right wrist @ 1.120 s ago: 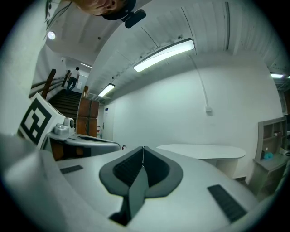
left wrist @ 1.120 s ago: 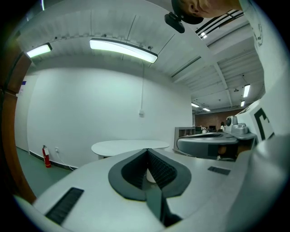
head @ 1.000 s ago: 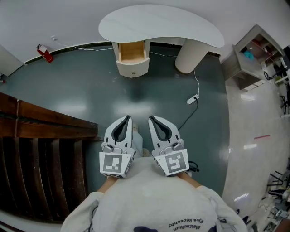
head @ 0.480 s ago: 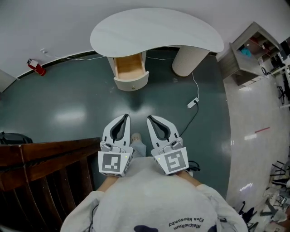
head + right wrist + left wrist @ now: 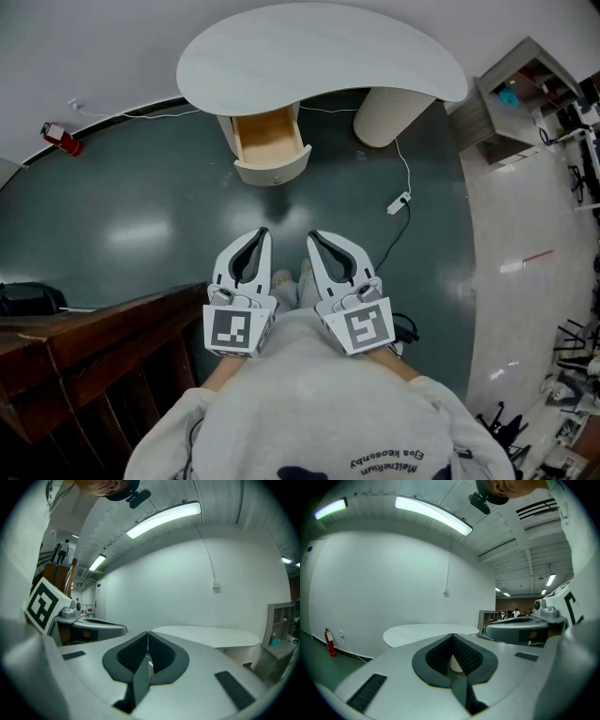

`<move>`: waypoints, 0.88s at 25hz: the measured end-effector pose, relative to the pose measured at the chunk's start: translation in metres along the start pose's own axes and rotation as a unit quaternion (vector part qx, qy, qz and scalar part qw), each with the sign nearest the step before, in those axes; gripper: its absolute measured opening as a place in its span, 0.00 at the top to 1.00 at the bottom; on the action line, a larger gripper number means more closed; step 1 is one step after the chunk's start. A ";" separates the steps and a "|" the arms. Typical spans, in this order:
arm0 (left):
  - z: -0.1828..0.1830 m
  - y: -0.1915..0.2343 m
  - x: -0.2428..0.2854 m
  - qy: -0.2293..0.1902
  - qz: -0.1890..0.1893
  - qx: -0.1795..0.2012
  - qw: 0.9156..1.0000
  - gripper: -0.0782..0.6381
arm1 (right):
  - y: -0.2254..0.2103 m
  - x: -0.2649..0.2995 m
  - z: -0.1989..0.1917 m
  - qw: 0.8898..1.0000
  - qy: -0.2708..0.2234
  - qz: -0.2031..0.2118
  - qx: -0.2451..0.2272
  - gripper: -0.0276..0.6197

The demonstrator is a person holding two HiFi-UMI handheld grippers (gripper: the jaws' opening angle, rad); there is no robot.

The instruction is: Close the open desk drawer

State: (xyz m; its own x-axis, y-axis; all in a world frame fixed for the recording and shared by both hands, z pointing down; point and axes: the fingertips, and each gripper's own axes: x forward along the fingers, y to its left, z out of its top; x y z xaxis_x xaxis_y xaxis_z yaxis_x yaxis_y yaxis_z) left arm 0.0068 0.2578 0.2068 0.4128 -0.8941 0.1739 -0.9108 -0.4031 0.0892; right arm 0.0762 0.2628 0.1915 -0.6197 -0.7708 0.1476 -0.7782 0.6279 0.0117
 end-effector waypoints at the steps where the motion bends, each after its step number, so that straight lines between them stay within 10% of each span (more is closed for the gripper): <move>1: -0.001 0.003 0.001 0.001 0.002 -0.003 1.000 0.88 | -0.001 0.003 0.000 1.000 0.002 0.001 -0.001 0.93; 22: 0.010 0.061 0.113 0.004 0.039 0.001 0.999 0.88 | -0.087 0.115 -0.003 0.999 0.003 0.052 -0.010 0.93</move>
State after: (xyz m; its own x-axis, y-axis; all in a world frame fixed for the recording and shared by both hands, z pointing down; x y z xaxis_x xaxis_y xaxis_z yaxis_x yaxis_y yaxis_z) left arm -0.0024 0.1298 0.2218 0.3413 -0.9211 0.1876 -0.9400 -0.3335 0.0724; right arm 0.0730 0.1196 0.2101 -0.6964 -0.7007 0.1550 -0.7074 0.7066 0.0164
